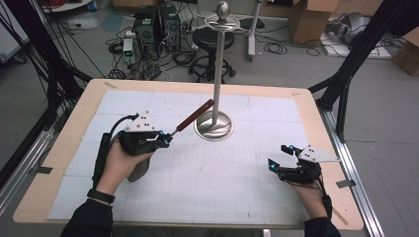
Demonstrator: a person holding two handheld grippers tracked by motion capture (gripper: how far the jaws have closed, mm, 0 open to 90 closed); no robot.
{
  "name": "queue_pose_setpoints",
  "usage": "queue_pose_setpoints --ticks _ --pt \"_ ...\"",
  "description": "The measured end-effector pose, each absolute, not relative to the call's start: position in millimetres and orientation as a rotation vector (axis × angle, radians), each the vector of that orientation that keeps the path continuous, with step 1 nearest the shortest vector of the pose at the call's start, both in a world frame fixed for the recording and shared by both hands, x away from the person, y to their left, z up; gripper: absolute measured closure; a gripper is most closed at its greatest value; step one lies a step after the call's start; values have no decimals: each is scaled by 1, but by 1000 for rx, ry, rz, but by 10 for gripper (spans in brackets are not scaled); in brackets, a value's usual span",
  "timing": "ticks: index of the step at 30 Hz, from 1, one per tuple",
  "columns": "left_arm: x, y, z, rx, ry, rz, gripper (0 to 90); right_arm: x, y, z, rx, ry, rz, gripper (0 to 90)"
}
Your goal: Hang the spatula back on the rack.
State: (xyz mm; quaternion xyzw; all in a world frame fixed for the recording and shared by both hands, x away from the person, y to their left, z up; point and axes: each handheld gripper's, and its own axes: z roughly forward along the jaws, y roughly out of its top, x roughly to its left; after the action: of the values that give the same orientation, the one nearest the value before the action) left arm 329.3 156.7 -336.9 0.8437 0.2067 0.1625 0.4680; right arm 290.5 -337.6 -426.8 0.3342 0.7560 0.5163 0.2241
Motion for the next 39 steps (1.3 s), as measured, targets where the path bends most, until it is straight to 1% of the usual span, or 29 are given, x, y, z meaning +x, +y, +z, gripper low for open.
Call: queue_pose_setpoints --ticks 11,19,24,30,39 --pt "334 164 -300 1839 553 514 845 291 -339 -427 922 2080 1429 237" --pt "347 171 -279 1674 573 503 845 291 -339 -427 915 2079 1431 237" --pt "356 170 -269 1641 551 483 845 291 -340 -426 922 2078 1439 237" --pt "366 163 -259 1653 525 507 844 291 -339 -427 919 2078 1436 238" --pt "379 161 -258 1627 539 491 844 292 -340 -427 918 2081 1436 238"
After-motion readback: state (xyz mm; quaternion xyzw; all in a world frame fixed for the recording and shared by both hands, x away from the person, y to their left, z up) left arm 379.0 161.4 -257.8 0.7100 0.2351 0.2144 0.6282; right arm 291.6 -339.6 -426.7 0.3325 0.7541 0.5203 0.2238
